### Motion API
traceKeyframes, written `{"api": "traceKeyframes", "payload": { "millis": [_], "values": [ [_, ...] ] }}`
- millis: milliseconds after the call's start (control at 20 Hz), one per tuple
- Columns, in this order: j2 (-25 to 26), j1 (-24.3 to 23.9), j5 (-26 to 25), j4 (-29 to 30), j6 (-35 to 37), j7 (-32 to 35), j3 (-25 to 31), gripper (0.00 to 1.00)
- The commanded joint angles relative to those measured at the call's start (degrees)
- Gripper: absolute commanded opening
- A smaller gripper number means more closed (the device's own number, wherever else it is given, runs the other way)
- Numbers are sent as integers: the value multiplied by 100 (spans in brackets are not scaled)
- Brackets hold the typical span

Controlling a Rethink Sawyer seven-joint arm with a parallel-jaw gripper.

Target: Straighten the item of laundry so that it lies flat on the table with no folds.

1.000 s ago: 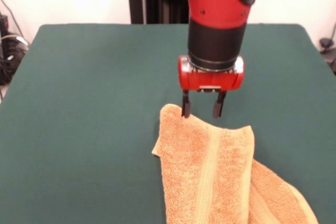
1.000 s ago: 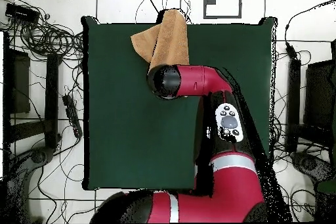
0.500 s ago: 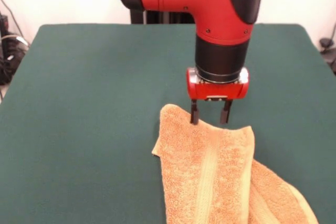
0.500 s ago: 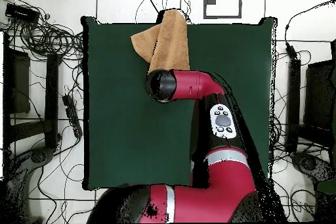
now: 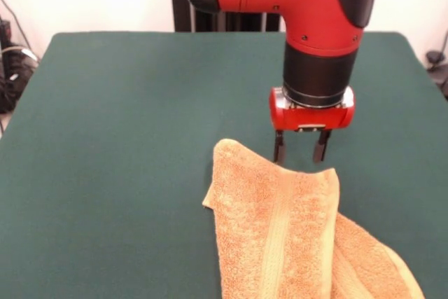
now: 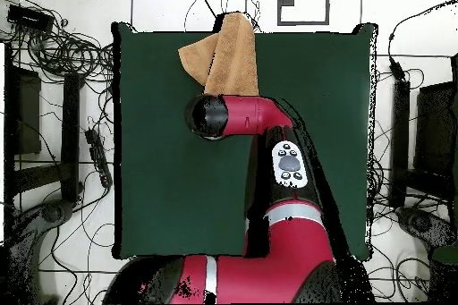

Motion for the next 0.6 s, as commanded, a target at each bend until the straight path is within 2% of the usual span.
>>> {"api": "traceKeyframes", "payload": {
  "millis": [50,400,600],
  "values": [
    [121,73,68,328,-252,857,154,100],
    [171,79,93,467,-527,954,188,100],
    [424,31,127,380,-733,930,294,100]
  ]
}}
